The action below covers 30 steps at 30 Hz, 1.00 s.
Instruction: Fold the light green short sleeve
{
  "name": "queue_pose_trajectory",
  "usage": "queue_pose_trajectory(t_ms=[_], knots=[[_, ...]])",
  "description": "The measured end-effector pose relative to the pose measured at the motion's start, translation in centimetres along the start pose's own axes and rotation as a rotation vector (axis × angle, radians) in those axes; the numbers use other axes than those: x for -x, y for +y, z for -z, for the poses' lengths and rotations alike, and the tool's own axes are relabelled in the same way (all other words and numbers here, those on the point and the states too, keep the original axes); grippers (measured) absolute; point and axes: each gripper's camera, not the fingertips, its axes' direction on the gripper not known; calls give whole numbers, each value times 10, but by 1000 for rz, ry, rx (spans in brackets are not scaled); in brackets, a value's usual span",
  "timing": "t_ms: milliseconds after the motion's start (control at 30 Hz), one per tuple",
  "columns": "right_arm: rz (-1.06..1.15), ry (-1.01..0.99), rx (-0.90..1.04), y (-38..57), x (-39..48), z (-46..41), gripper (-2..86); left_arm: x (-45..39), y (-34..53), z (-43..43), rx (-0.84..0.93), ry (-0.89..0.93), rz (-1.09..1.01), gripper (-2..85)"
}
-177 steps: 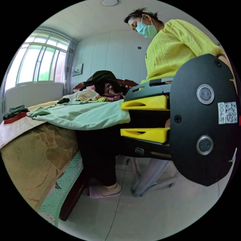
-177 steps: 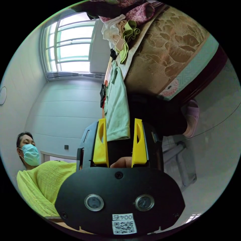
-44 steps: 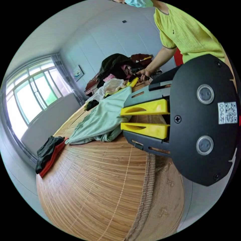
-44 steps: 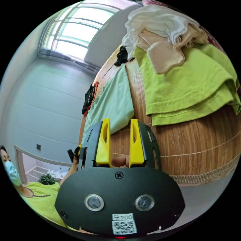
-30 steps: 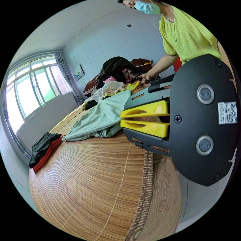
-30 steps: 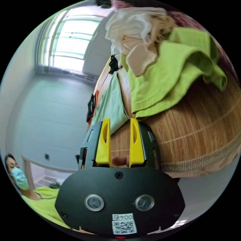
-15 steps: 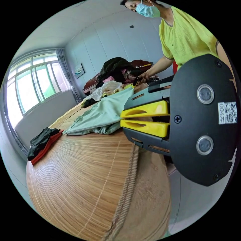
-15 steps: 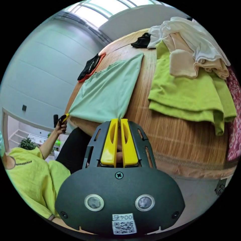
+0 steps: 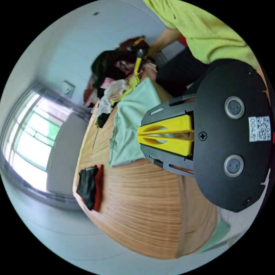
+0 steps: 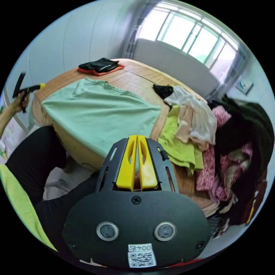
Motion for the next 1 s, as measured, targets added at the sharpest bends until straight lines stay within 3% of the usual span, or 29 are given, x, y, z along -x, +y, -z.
queue_pose_trajectory(t_ms=[133,267,433,600,700,833,1000], knots=[[104,-24,120,-43,36,-35,-6,-47,-44,-75,177,-220,-169,3],[93,-11,133,-46,40,-53,-6,-50,-44,-131,368,-214,-181,2],[96,-1,89,-45,29,-51,-1,-41,-33,-132,304,-181,-127,4],[-61,-193,67,-37,-33,-46,46,-17,-26,-108,193,-230,-78,6],[-114,-305,21,-40,-68,-35,75,20,-4,-106,135,-107,74,7],[-15,-390,-154,-124,-89,-11,86,46,5,-106,119,-9,138,7],[194,-476,-105,-263,-69,-71,94,59,14,-104,92,-2,143,6]])
